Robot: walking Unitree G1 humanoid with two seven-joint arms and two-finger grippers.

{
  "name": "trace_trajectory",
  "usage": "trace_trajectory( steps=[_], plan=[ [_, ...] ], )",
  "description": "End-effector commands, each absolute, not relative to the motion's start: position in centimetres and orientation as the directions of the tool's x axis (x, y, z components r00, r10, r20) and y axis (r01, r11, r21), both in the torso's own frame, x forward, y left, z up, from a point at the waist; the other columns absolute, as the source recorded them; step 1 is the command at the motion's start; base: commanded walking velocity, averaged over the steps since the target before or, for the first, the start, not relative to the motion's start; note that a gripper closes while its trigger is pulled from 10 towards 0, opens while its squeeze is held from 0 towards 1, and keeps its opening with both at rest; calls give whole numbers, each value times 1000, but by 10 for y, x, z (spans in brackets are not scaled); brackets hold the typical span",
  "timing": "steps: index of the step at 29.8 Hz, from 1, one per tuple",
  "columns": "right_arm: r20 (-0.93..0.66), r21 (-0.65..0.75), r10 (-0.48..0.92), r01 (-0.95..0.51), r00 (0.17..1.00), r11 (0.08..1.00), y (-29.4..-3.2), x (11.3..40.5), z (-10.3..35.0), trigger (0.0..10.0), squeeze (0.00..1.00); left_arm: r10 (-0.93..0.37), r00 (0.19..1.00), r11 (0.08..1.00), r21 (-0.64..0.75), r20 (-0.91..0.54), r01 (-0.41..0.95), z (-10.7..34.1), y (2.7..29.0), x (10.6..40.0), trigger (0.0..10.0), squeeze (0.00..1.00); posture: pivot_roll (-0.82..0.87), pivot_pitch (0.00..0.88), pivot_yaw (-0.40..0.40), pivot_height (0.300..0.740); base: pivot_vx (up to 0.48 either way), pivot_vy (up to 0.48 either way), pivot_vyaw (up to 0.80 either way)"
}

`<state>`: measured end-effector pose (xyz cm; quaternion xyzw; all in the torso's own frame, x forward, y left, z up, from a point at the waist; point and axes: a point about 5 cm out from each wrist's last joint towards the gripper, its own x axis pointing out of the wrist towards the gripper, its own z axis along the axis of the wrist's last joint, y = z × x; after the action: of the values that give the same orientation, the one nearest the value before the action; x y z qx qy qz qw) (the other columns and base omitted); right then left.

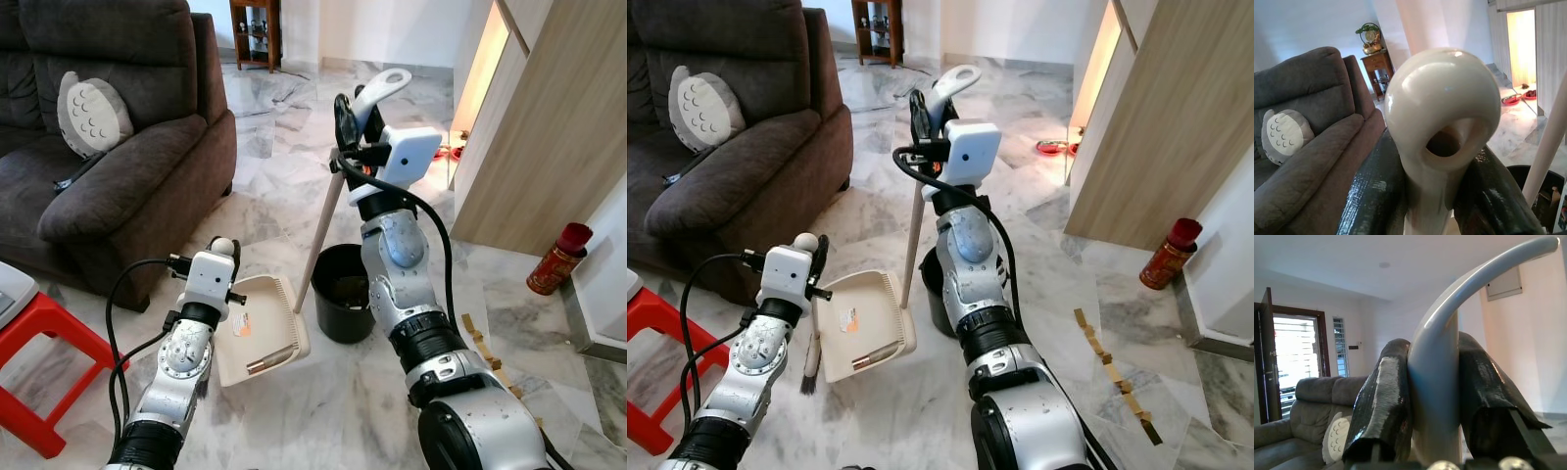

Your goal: Sweep floor

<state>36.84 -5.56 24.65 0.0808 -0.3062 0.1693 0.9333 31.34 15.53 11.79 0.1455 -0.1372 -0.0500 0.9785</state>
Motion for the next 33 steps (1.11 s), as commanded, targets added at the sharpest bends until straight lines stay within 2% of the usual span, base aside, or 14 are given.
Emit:
trace_trajectory(
  steps=[1, 5, 33],
  plan=[
    [678, 57, 235, -369, 696, 928, -57, 366, 269, 10000, 0, -175, 933, 944, 321, 314, 69, 132, 148, 316, 10000, 0, 86, 0, 12, 740, 266, 0, -506],
    [680, 60, 224, -358, 698, 932, -61, 367, 268, 10000, 0, -187, 931, 943, 322, 313, 81, 133, 146, 319, 10000, 0, 74, 0, 22, 740, 268, 0, -784],
    [712, 68, 238, -402, 661, 913, -51, 364, 277, 10000, 0, -159, 933, 945, 324, 323, 49, 134, 152, 318, 10000, 0, 99, 0, -1, 740, 272, 0, 0]
  ],
)
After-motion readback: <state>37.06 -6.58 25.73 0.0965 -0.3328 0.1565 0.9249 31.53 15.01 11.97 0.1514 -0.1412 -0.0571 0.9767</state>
